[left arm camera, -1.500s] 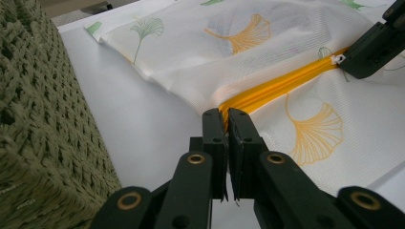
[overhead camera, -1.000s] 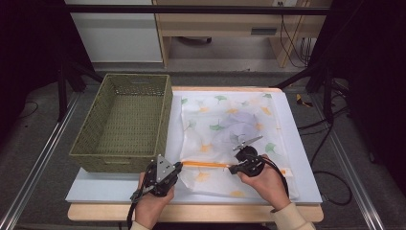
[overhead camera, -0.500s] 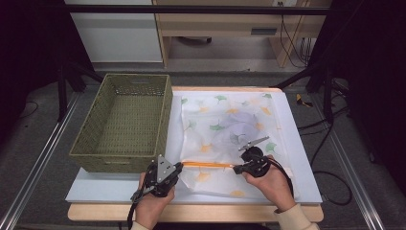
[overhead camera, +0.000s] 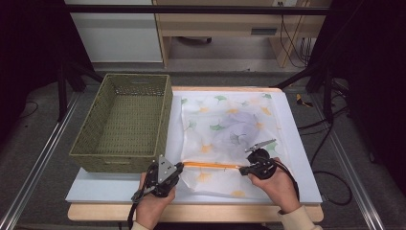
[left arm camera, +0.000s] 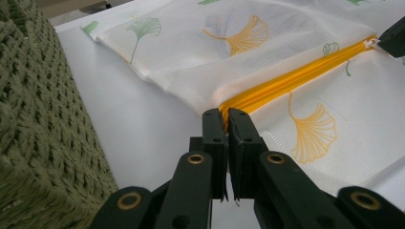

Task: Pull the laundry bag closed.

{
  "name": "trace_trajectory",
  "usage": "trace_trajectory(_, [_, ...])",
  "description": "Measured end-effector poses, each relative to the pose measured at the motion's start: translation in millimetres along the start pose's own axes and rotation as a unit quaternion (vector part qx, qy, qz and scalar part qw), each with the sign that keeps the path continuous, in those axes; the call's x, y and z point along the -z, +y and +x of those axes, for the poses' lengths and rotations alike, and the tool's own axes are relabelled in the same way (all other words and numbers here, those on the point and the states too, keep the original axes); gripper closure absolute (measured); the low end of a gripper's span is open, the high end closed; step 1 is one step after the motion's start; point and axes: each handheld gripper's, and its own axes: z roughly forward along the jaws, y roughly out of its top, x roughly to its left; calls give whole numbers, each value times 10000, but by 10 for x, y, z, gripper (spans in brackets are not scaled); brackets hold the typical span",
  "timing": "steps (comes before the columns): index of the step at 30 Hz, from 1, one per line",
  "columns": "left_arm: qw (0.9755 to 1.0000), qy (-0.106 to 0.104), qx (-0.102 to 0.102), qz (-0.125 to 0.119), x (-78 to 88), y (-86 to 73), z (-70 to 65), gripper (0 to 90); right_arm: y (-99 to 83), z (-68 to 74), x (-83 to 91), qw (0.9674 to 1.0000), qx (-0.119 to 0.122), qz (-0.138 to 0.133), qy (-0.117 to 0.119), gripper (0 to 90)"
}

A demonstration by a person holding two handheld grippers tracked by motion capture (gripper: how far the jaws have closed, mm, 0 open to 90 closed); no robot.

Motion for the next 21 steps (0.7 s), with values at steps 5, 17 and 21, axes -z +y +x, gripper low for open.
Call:
trace_trajectory(5, [10000, -1, 22, 13, -2, -7, 4, 865, -54, -79, 51, 9999, -88, -53, -9, 900])
trace_trajectory(17, [10000, -22, 56, 7, -3, -14, 12, 865, -120, -199, 127, 9997, -208, -143, -74, 900])
trace_trajectory(21, [10000, -10, 57, 7, -8, -17, 4, 865, -141, -218, 151, 9996, -235, -149, -88, 900])
